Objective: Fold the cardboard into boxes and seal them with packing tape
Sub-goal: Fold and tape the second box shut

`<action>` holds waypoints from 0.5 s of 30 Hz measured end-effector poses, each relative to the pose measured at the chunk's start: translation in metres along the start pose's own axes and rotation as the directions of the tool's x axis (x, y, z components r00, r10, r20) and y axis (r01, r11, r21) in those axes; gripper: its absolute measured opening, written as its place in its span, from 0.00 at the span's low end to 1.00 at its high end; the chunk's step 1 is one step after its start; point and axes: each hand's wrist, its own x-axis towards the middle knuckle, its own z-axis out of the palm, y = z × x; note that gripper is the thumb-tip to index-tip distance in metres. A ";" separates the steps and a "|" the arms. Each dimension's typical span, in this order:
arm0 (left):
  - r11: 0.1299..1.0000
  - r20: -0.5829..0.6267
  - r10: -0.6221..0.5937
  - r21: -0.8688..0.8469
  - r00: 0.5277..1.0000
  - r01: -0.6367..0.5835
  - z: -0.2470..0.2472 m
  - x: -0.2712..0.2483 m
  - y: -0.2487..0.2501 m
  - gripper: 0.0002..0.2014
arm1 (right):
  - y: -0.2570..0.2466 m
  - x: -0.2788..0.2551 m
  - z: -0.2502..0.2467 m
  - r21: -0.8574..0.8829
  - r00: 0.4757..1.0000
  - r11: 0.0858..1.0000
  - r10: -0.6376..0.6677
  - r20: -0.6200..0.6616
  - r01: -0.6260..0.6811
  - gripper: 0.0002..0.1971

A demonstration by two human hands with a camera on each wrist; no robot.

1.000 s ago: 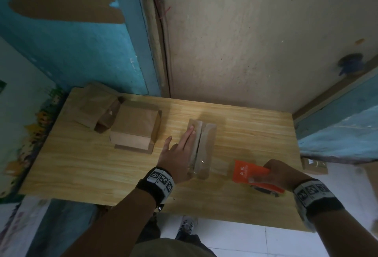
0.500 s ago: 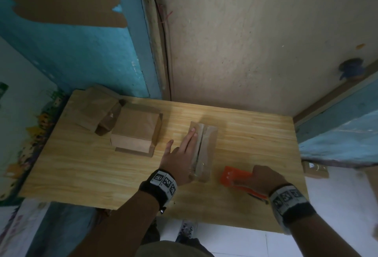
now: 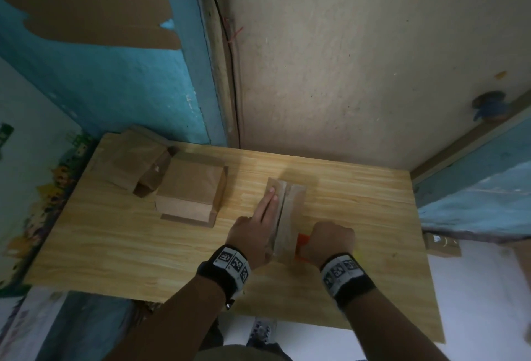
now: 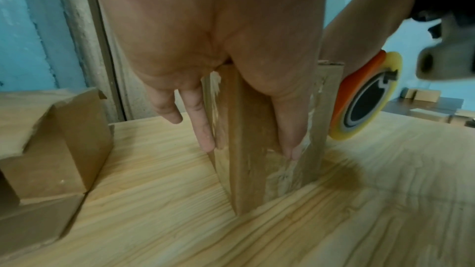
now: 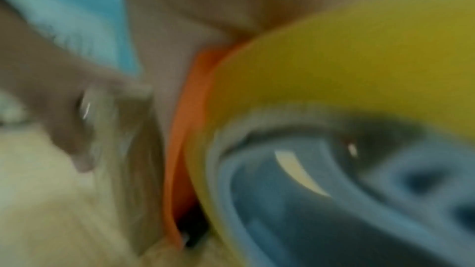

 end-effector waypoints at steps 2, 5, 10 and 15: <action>1.000 0.033 0.013 0.003 0.999 -0.013 -0.003 0.000 -0.002 0.68 | -0.002 -0.002 0.002 0.060 0.999 0.998 0.035 0.024 -0.036 0.32; 1.000 0.043 0.019 0.022 0.999 -0.020 -0.005 0.000 -0.008 0.68 | 0.004 -0.005 0.004 0.132 0.996 0.989 0.058 0.072 -0.067 0.41; 0.997 0.055 -0.017 0.073 0.998 0.012 -0.001 0.002 -0.009 0.72 | 0.036 -0.022 0.022 0.404 0.966 0.878 0.246 0.077 -0.256 0.44; 0.999 0.044 0.003 0.054 0.999 -0.005 0.002 0.005 -0.012 0.78 | 0.060 -0.036 0.047 0.379 0.905 0.852 0.418 -0.074 -0.362 0.29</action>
